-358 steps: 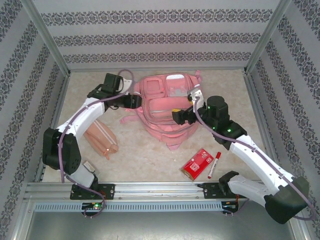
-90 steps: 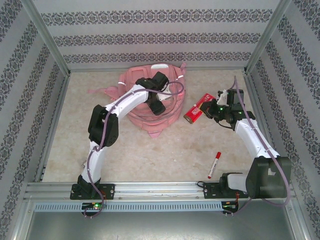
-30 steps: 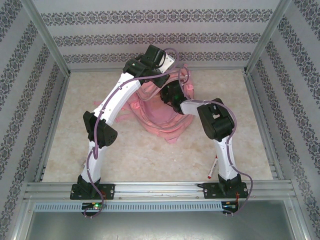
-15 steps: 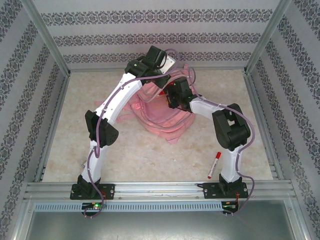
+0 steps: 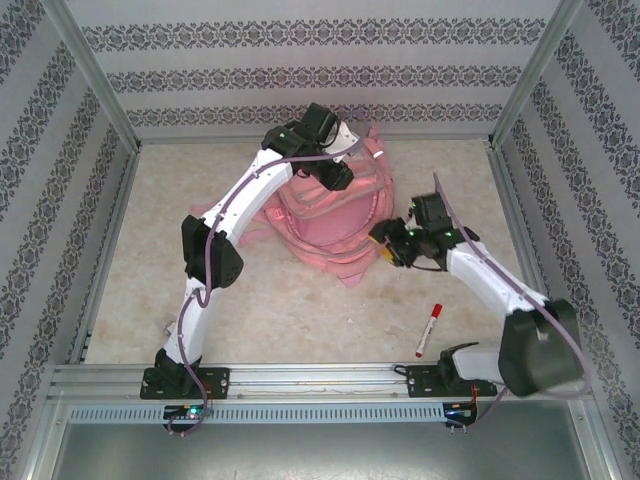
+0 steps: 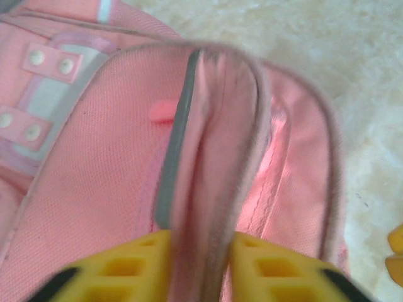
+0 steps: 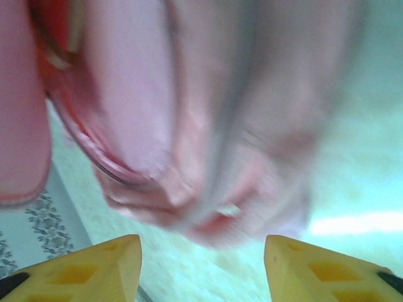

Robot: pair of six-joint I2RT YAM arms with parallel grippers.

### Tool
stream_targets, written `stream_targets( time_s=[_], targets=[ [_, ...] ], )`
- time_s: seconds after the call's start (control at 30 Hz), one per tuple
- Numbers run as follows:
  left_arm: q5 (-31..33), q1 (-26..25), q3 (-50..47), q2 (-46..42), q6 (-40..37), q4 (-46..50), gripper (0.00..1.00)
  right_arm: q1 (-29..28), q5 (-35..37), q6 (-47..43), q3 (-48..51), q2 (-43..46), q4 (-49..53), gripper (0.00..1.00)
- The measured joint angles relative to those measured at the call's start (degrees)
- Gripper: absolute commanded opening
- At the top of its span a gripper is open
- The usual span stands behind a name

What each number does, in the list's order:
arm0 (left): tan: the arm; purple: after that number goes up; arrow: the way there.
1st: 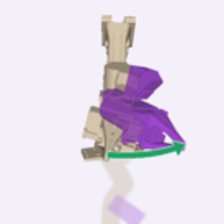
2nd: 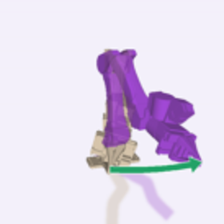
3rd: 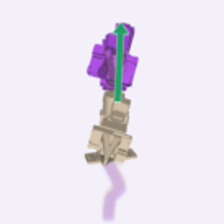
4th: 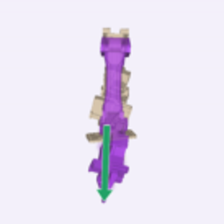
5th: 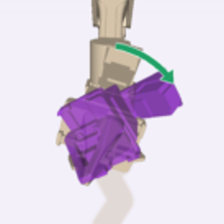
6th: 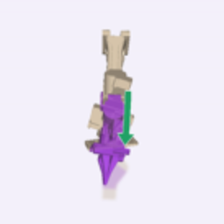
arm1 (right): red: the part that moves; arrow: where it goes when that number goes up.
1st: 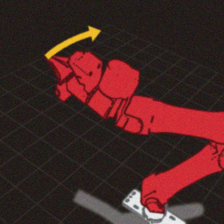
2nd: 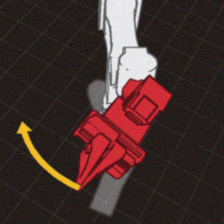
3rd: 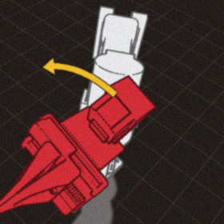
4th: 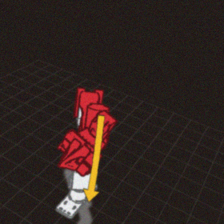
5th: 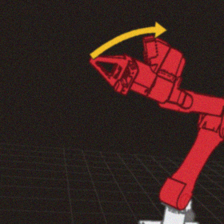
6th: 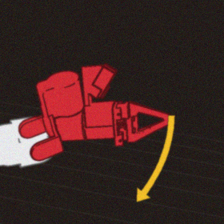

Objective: Pack the student bag

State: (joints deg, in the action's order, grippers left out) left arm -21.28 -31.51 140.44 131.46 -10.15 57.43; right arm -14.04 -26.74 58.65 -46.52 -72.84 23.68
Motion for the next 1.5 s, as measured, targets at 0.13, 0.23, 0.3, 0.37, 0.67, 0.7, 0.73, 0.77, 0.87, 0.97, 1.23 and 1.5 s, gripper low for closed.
stream_targets(
  time_s=[0.13, 0.23, 0.3, 0.37, 0.67, 0.7, 0.73, 0.77, 0.87, 0.97, 1.23, 1.5],
  targets=[
    [-1.3, 0.1, -2.3, -0.4, 3.3, -0.7, 0.49, 1.9, 0.8, -8.9, 0.0, 5.1, 12.3, 0.49],
    [-0.4, 0.9, -8.5, -2.3, 7.1, -2.9, 0.52, 1.9, -0.3, -15.3, -3.5, 3.9, 18.3, 0.50],
    [0.7, 2.7, -15.2, -4.6, 9.7, -5.7, 0.54, 1.2, -3.5, -19.8, -8.5, 0.4, 20.9, 0.50],
    [2.1, 5.8, -21.1, -6.4, 11.2, -9.2, 0.54, -0.5, -6.2, -23.3, -14.8, -4.5, 22.0, 0.50],
    [9.5, 17.0, -27.1, -2.3, 10.2, -24.0, 0.50, -4.4, -10.1, -26.6, -30.5, -25.0, 10.9, 0.40],
    [10.1, 17.0, -27.3, -1.4, 10.2, -25.0, 0.48, -4.4, -9.9, -26.7, -31.3, -27.7, 9.6, 0.39],
    [10.4, 16.9, -28.0, -0.6, 10.2, -25.9, 0.46, -4.2, -9.6, -26.8, -32.0, -29.6, 8.9, 0.39],
    [10.4, 16.7, -29.3, -0.1, 10.3, -26.9, 0.45, -4.0, -9.2, -27.1, -32.8, -31.9, 8.5, 0.38],
    [11.0, 16.2, -35.8, -1.3, 11.3, -32.9, 0.43, -2.9, -7.6, -28.3, -35.2, -37.6, 8.4, 0.37],
    [11.2, 15.7, -45.9, -7.1, 12.9, -38.7, 0.41, -1.2, -6.0, -29.6, -36.7, -40.3, 8.9, 0.37],
    [12.3, 8.0, -65.9, -22.7, 17.5, -38.5, 0.42, 4.9, -1.8, -34.7, -46.1, -46.0, 9.2, 0.42],
    [4.8, -0.2, -68.6, -33.3, 9.9, -32.1, 0.53, 5.5, -0.6, -35.3, -52.3, -49.9, 6.6, 0.46]
  ],
)
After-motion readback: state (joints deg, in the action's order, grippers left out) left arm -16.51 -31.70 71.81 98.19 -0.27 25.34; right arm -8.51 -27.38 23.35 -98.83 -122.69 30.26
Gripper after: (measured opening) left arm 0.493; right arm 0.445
